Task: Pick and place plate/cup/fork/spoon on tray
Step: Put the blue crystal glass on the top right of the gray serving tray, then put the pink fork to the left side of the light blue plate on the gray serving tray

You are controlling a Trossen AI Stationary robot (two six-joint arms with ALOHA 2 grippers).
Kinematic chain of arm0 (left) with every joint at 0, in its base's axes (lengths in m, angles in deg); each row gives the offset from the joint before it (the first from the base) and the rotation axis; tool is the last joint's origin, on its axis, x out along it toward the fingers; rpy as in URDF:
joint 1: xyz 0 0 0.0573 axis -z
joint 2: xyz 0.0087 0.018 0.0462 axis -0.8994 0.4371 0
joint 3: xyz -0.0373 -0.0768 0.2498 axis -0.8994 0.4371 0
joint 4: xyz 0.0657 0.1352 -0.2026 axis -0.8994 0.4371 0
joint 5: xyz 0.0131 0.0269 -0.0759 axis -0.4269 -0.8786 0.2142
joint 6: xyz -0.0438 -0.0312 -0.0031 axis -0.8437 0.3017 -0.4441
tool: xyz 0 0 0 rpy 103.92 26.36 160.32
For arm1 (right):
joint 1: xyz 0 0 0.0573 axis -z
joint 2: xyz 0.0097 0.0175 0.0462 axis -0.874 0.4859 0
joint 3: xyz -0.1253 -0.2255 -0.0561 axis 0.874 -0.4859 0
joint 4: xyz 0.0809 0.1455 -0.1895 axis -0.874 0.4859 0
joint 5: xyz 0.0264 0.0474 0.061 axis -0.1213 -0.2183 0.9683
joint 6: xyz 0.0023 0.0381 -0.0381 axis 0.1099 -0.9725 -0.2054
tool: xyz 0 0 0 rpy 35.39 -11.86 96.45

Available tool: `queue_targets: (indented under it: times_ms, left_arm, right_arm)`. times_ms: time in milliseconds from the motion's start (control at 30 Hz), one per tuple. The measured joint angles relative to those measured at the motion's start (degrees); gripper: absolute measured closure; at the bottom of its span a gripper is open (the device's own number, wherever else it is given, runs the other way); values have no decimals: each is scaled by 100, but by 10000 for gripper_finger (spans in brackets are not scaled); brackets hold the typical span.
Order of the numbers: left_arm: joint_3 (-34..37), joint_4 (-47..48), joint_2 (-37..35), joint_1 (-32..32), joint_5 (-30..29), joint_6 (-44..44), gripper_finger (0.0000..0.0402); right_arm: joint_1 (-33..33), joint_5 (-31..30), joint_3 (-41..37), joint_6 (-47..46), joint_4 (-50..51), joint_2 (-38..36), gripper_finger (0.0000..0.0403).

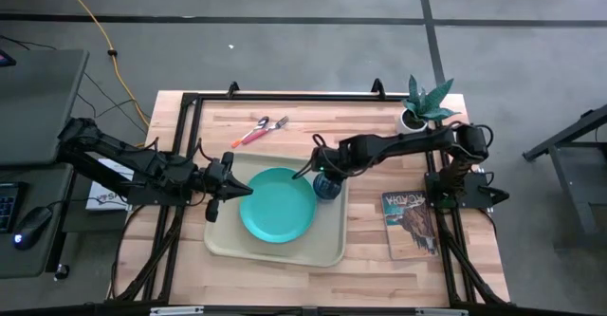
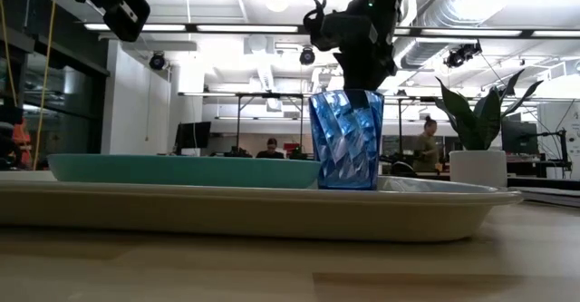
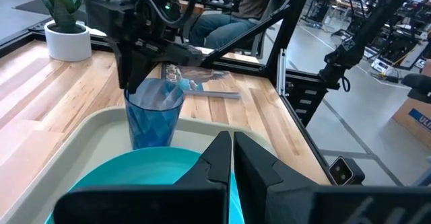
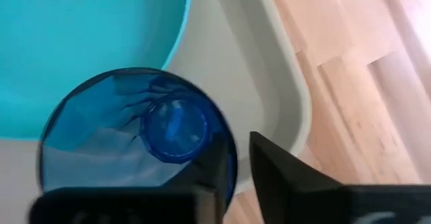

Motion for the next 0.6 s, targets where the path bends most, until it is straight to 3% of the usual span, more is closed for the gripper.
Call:
queue_targets:
  times_ms: [333, 600]
  left_arm:
    - [0, -2, 0, 1, -132, 59, 401]
    - [0, -14, 137, -15, -1115, 263, 402]
  right_arm:
    - [144, -326, 0, 248, 394, -445, 209]
    - [28, -1306, -156, 24, 942, -1207, 183]
